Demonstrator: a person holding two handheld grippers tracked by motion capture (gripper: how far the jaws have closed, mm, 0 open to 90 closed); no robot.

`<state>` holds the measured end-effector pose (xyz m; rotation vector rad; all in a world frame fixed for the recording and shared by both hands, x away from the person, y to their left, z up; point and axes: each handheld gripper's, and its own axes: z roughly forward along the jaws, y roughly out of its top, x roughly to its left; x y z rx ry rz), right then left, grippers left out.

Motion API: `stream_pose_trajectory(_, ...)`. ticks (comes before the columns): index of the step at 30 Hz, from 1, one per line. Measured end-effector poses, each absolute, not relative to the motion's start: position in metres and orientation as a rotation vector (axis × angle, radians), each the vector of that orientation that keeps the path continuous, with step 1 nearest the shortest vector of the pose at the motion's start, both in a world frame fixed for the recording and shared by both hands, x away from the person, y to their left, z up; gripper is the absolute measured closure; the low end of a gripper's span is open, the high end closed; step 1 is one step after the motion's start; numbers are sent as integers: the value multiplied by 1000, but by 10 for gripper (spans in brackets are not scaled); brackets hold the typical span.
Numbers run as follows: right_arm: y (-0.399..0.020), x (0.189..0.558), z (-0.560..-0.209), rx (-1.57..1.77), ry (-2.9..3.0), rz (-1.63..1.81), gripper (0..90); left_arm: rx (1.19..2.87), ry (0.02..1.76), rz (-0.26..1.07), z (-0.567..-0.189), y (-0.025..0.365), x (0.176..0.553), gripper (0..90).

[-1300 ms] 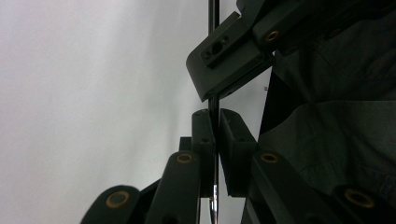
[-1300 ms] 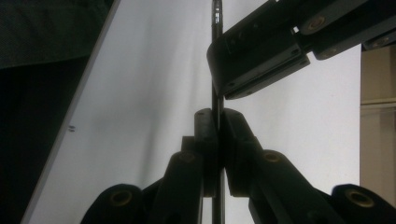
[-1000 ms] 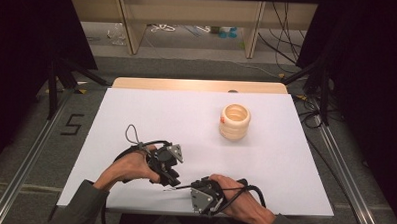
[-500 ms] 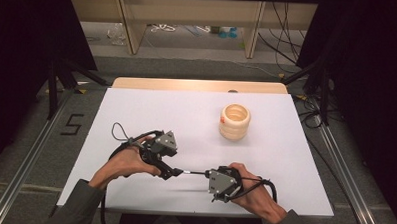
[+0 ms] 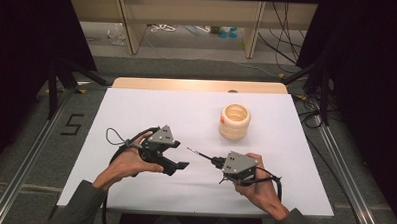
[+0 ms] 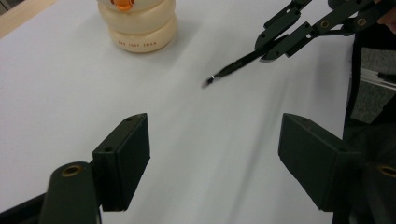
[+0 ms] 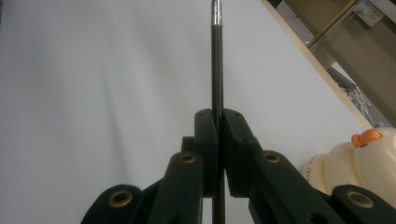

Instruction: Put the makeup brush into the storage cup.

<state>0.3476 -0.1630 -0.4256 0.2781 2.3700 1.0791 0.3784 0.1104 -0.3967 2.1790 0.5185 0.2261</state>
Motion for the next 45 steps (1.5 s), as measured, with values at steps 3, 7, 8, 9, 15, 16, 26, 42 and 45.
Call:
stream_pose_trajectory(3,-168,352,-424,347,2350,1161,856,2152,534,241,-400,110,378,240)
stream_pose_trajectory(7,-172,354,-424,392,2343,1211,855,2093,565,236,-403,109,379,241)
stream_pose_trajectory(8,-173,355,-424,405,2340,1234,856,2082,566,241,-403,109,379,241)
stream_pose_trajectory(9,-173,356,-424,416,2338,1245,855,2063,583,244,-404,109,379,241)
stream_pose_trajectory(15,-177,358,-424,461,2329,1315,855,2016,623,249,-406,111,381,244)
stream_pose_trajectory(16,-177,358,-424,461,2329,1315,855,2016,623,249,-406,111,381,244)
stream_pose_trajectory(26,-181,363,-424,545,2289,1419,855,1974,655,268,-411,110,380,244)
stream_pose_trajectory(42,-189,371,-425,631,2261,1493,855,1880,718,266,-412,113,382,264)
stream_pose_trajectory(45,-188,371,-426,636,2260,1500,855,1826,740,246,-411,113,382,267)
